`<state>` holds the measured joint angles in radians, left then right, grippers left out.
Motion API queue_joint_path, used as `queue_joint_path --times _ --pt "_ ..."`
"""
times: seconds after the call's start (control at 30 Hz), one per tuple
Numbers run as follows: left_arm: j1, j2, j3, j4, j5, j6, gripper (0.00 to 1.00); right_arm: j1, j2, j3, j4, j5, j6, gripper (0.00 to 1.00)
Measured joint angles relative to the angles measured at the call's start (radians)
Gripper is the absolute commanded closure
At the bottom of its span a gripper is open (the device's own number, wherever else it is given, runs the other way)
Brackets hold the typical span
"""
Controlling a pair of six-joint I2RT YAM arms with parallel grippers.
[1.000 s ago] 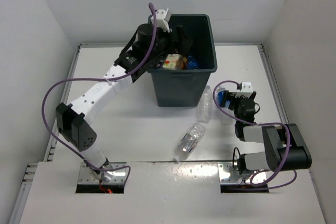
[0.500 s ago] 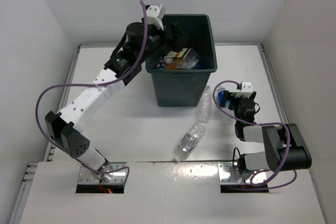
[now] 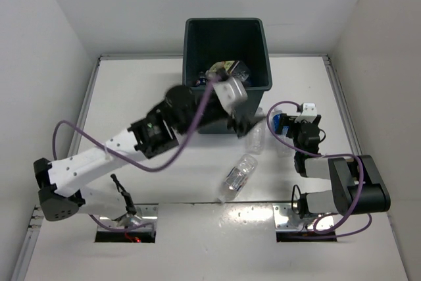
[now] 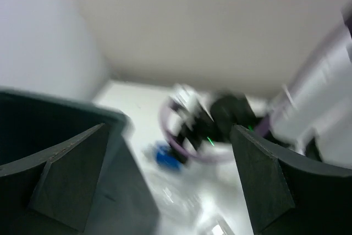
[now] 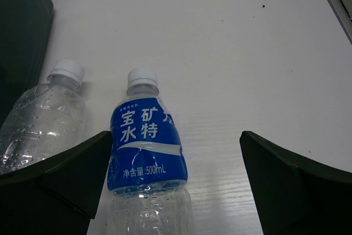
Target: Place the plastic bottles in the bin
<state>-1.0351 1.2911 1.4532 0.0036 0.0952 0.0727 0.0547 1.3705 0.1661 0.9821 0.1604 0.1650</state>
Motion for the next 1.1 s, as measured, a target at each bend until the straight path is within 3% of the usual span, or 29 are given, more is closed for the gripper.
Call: queue_joint_path --times 0.2,0.4,0.83,1.1 --pt "-0.170 -0.016 -0.354 -0.013 -0.047 0.003 0.00 0.000 0.000 0.000 0.000 0.000 0.000 0.00" --pt "-0.203 -0.011 -0.560 0.002 -0.096 -0.045 0.00 0.000 0.000 0.000 0.000 0.000 0.000 0.00" --pt "-0.203 0.226 -0.590 0.069 -0.154 -0.138 0.00 0.000 0.000 0.000 0.000 0.000 0.000 0.00" --pt "-0.163 0.365 -0.500 0.037 -0.133 -0.179 0.00 0.000 0.000 0.000 0.000 0.000 0.000 0.00"
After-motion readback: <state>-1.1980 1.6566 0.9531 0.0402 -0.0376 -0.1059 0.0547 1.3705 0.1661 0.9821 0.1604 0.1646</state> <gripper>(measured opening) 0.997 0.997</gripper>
